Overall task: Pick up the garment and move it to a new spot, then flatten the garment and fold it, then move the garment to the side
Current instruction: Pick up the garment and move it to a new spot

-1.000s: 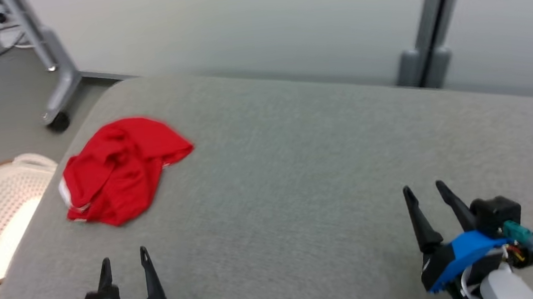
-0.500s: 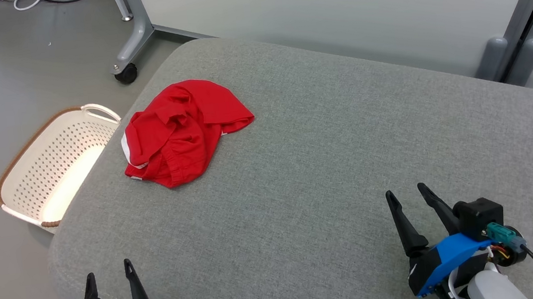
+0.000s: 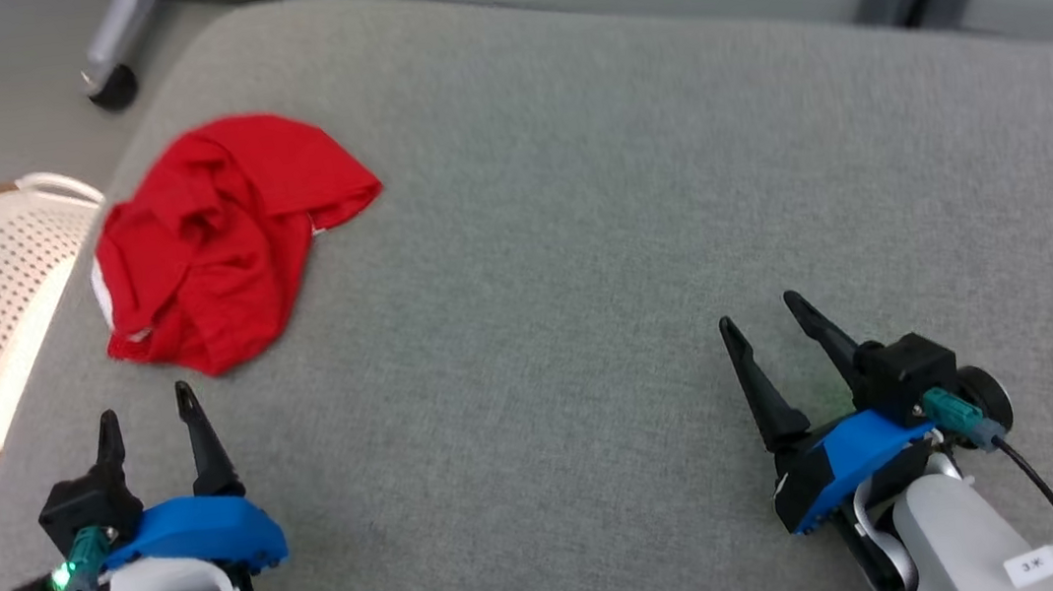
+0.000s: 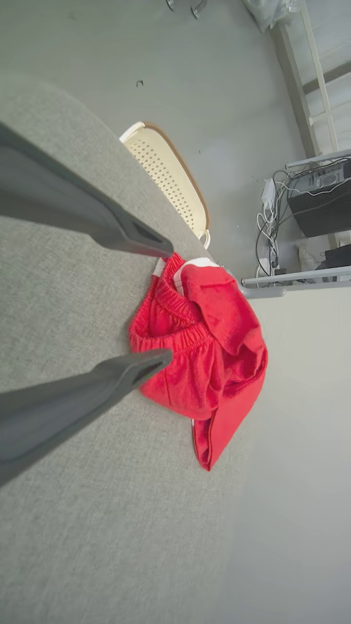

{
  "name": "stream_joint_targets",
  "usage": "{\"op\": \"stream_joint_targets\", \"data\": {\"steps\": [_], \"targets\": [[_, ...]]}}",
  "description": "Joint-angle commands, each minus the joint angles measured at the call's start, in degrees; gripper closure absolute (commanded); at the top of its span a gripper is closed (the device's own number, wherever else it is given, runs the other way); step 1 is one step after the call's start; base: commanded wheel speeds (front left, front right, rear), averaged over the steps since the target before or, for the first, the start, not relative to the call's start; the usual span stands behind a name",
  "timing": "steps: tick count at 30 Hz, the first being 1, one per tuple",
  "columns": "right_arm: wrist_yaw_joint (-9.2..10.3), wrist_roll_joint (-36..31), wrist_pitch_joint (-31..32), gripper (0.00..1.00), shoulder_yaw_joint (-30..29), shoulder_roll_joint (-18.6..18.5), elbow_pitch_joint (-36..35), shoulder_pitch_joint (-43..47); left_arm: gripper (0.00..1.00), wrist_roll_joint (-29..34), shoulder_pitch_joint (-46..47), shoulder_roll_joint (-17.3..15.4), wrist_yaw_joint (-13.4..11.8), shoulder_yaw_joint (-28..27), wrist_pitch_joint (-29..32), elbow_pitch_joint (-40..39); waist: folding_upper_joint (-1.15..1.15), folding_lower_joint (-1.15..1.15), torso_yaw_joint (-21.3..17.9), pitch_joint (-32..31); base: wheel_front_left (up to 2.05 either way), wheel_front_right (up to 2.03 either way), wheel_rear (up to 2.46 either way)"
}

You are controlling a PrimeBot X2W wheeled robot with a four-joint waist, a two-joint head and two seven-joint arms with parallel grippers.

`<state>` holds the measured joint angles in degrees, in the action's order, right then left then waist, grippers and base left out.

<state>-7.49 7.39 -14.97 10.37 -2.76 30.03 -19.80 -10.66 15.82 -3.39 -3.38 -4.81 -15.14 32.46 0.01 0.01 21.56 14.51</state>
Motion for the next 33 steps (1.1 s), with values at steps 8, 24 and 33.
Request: {"op": "stream_joint_targets", "data": {"steps": [8,24,33], "targets": [[0.00,-2.74,-0.30,0.00,0.78,-0.29,-3.52,-3.76,0.00,3.19,11.14,-3.63,0.83,-2.94,-0.01,6.63,-0.01,-0.01,-5.80,6.95,0.00,0.00,0.00],[0.00,-2.92,-0.24,0.00,-0.51,-0.38,-5.91,-5.00,1.00,3.15,21.09,-6.88,-0.53,-6.21,0.02,22.19,-0.01,-0.01,-11.04,10.93,0.00,0.00,0.00],[0.00,0.03,-0.26,0.00,-0.63,-0.31,-5.48,-3.96,1.00,4.45,20.93,-7.40,3.06,-6.36,0.00,11.99,-0.01,-0.01,-11.27,6.55,0.00,0.00,0.00]]}}
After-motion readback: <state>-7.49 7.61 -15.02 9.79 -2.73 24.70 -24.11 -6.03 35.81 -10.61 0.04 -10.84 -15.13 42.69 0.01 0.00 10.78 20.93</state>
